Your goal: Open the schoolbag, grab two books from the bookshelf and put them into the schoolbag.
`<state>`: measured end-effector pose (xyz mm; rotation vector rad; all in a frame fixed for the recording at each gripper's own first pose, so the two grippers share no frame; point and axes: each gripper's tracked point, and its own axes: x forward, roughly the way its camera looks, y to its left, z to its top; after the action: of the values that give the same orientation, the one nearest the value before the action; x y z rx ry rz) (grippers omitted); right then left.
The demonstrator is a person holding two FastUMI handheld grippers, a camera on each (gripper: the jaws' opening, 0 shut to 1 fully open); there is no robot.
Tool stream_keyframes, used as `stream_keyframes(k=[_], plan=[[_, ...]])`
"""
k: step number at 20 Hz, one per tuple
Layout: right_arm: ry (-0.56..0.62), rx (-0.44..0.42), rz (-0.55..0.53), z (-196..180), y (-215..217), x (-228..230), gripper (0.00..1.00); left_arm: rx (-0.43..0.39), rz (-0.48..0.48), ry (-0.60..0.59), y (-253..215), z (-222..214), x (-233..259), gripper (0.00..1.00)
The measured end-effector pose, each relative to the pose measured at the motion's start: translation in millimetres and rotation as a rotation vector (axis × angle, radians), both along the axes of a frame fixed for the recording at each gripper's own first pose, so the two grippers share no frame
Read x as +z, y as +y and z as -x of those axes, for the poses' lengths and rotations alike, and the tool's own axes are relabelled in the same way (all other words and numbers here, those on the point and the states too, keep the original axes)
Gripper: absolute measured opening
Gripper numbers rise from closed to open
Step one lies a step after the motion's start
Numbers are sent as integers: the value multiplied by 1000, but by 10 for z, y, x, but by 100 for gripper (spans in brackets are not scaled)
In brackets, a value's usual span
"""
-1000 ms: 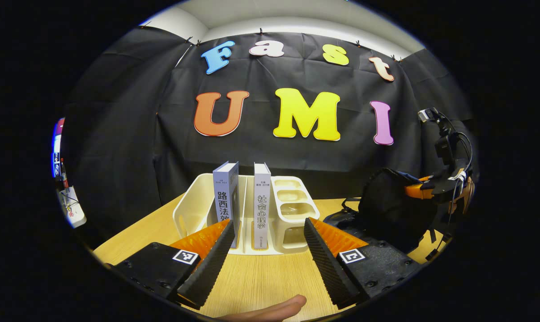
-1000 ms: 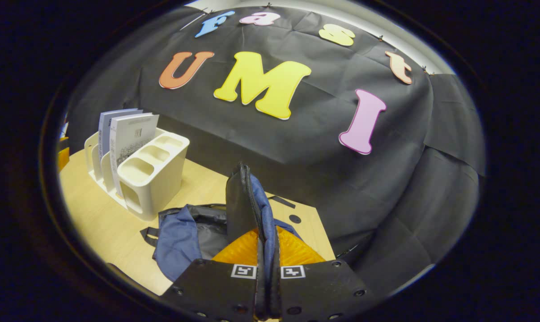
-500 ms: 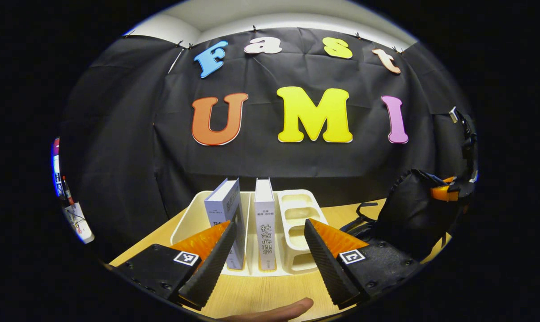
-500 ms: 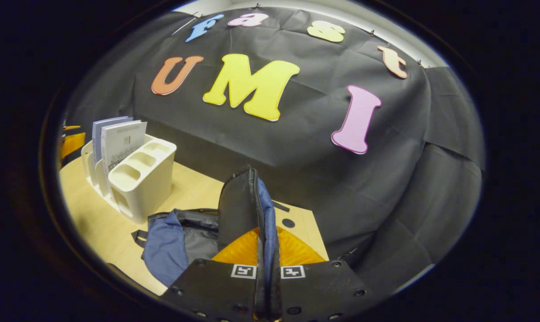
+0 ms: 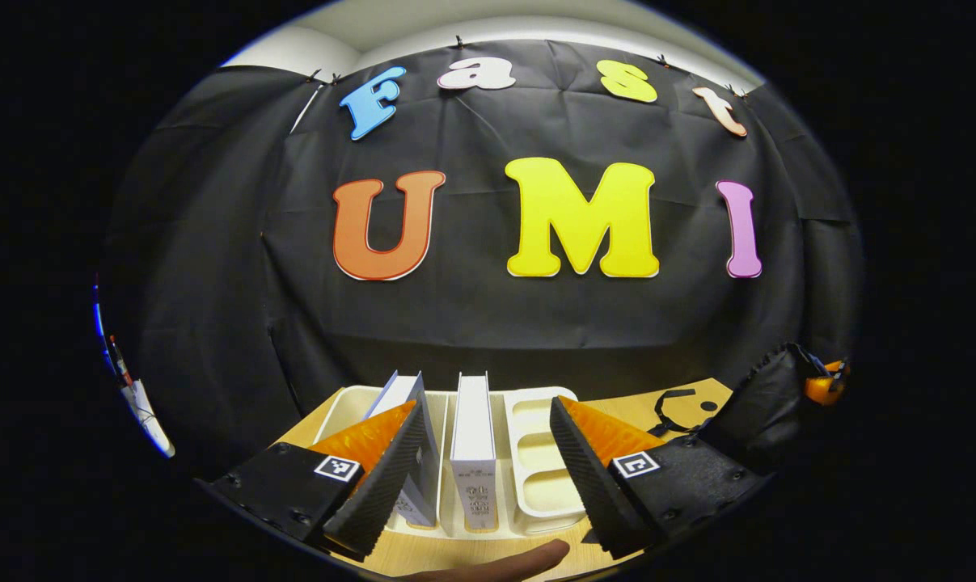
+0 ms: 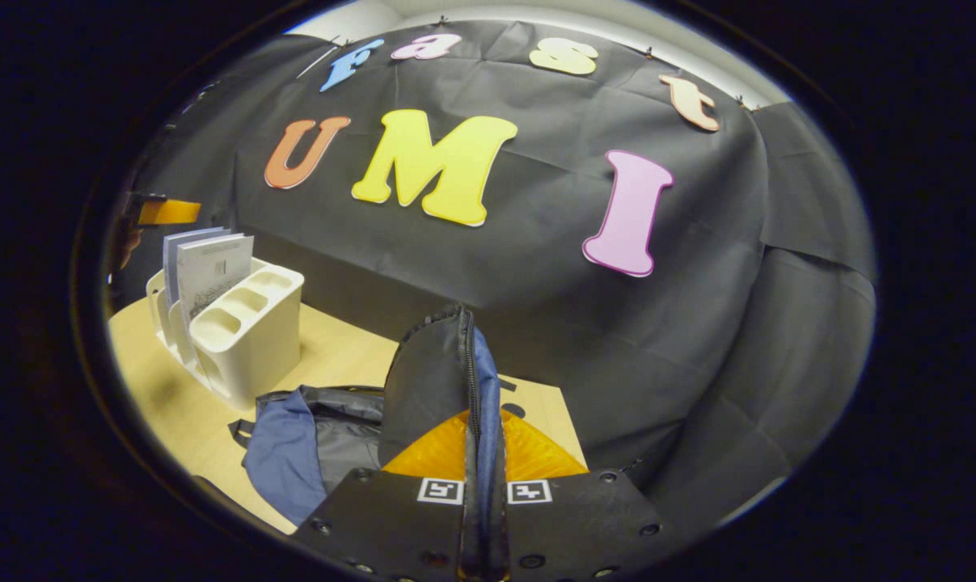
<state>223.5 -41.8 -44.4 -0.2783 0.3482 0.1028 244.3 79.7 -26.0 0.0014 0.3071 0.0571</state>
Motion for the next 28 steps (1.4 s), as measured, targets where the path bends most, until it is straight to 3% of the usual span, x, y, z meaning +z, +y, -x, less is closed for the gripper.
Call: stream_keyframes(k=[7, 10, 14, 15, 23, 25, 28], plan=[[-2, -16, 21, -4, -226, -65, 5, -32, -14, 134, 38, -478, 57, 97], [11, -13, -5, 22, -307, -102, 5, -37, -37, 270, 34, -554, -147, 96], [4, 22, -51, 73, -281, -109, 5, -25, -121, 365, 109, -705, -302, 94], [0, 30, -53, 80, -276, -102, 5, -24, -102, 390, 110, -707, -346, 91], [10, 44, -76, 110, -300, -171, 5, -45, 33, 652, 8, -605, -977, 90], [9, 47, -78, 135, -301, -189, 5, -68, 46, 697, -24, -592, -1075, 85], [11, 53, -83, 150, -292, -226, 5, -76, -18, 754, 57, -579, -1121, 74]])
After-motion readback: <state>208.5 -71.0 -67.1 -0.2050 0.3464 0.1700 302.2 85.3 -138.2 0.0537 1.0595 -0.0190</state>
